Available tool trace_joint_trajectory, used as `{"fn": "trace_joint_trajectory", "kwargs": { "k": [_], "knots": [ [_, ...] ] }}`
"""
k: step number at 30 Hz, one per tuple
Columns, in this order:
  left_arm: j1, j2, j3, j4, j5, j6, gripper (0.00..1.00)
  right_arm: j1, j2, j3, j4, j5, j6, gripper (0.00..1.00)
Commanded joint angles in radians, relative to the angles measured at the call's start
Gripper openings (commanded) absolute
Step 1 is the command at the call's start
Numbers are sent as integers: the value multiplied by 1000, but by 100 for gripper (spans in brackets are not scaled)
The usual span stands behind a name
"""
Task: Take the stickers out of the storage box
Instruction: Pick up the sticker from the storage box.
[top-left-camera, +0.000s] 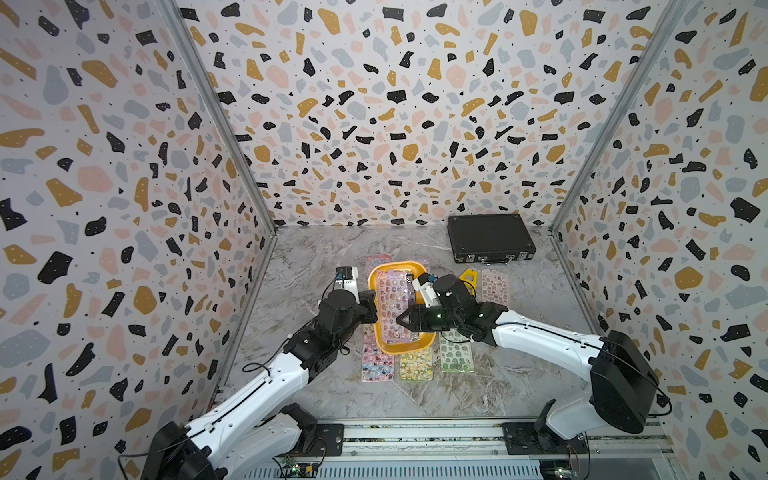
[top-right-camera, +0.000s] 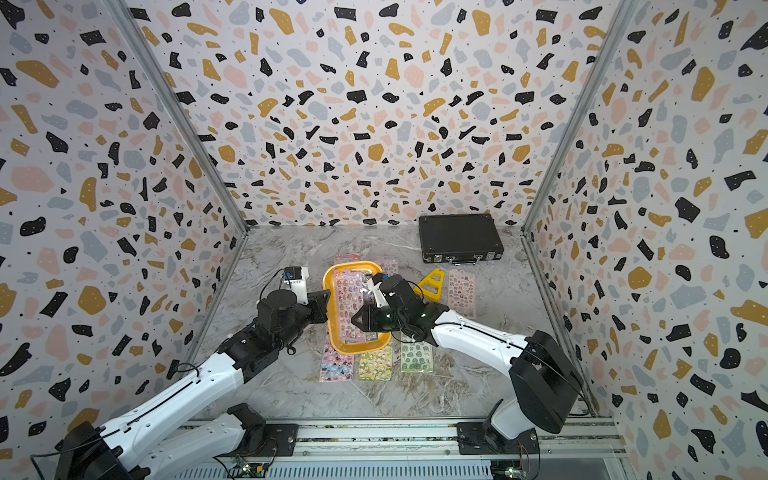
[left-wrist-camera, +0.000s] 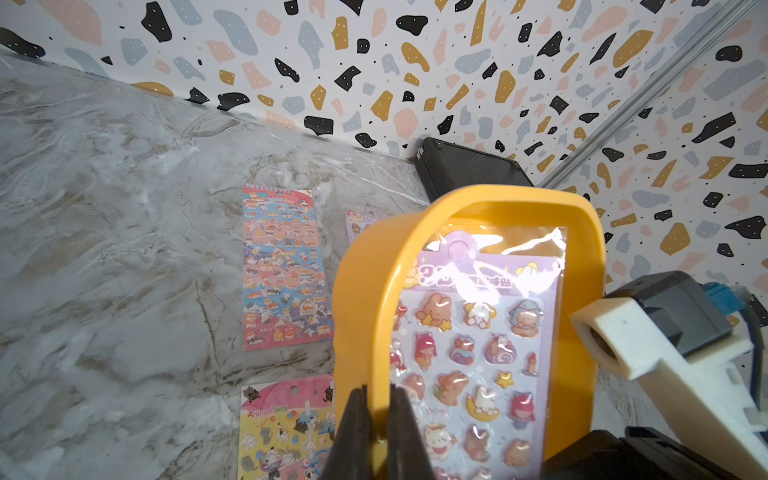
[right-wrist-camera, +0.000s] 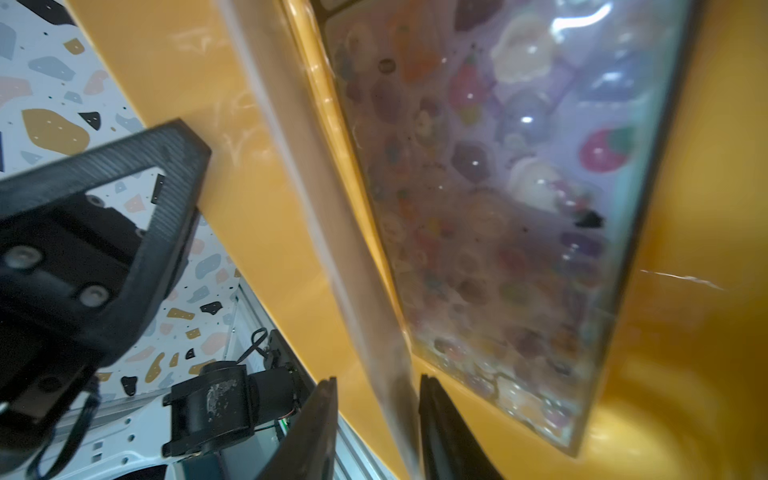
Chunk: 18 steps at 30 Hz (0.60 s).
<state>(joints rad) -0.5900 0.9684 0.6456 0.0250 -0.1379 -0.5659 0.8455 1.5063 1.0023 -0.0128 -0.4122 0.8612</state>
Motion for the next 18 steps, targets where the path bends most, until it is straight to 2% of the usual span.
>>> {"fn": "trace_joint_trajectory", "kwargs": {
  "k": [1,4,6,12,15,18],
  "knots": [
    [-1,-3,5,75,16,-13,0,-19,14,17,66,-115,53,40],
    [-1,-3,5,74,16,-12,0,-20,0,30,3,-64,14,38],
    [-1,-3,5,74,14,-12,0,-20,-15,30,-24,-35,-11,29],
    [-1,3,15,47,-17,-7,0,-20,-72,44,-113,3,-64,9],
    [-2,6,28,15,-47,-3,0,-30,-101,80,-185,-16,-113,0],
    [-2,11,31,6,-60,-5,0,-58,-123,98,-194,-89,-117,0]
  ]
}}
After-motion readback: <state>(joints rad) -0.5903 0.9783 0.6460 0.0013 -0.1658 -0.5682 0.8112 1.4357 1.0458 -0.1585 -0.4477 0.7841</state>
